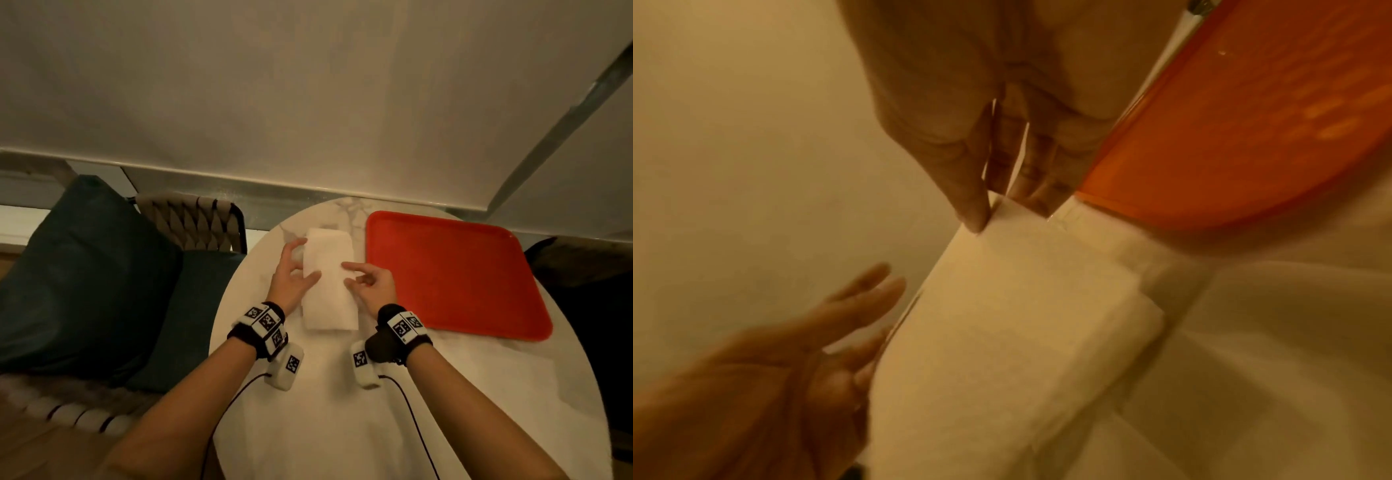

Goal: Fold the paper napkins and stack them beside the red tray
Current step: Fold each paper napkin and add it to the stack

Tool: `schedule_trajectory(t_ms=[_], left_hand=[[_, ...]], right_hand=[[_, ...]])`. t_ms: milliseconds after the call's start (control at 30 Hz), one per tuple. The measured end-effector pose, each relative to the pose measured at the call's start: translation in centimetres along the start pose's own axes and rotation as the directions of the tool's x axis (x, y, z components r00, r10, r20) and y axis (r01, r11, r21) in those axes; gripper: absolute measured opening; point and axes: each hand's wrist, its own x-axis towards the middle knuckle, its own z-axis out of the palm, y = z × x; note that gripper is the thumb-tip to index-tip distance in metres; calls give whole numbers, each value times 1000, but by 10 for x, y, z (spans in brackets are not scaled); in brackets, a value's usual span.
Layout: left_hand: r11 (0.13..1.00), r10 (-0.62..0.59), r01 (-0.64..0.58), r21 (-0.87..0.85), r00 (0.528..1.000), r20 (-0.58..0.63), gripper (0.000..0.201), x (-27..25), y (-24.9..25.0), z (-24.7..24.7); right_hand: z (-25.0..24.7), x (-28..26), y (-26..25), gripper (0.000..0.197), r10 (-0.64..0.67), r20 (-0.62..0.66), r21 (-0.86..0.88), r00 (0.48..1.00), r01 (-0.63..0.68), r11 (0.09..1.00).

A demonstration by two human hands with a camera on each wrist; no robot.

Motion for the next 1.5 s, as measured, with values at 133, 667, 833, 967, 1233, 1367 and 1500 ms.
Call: schedule_trajectory(t_ms=[133, 667, 833, 967, 1233, 1367, 1500], left_hand=[[934, 134, -130, 332, 991, 10, 43, 41, -4, -4], [650, -51, -9, 760, 997, 55, 61, 72, -44, 5], [657, 23, -62, 751, 998, 62, 37, 36, -29, -7], [624, -12, -109, 774, 989, 149, 16, -24, -29, -18], [422, -140, -102, 901, 974, 176, 61, -131, -72, -21], [287, -173, -71, 955, 977, 125, 93, -152, -86, -14], [238, -134, -60, 969, 986, 94, 82, -151, -89, -12]], right_hand=[[8, 39, 5, 44, 59, -1, -29, 998, -59, 998], [24, 72, 35, 59, 139, 176, -575, 975, -13, 818], [12, 43, 18, 56, 39, 163, -547, 986, 57, 835], [0, -3, 13, 44, 14, 193, -510, 981, 88, 855], [-8, -108, 41, 42, 120, 277, -565, 953, 61, 823], [-6, -147, 60, 45, 246, 224, -607, 943, -62, 792], [0, -170, 80, 63, 295, 208, -525, 933, -148, 838]])
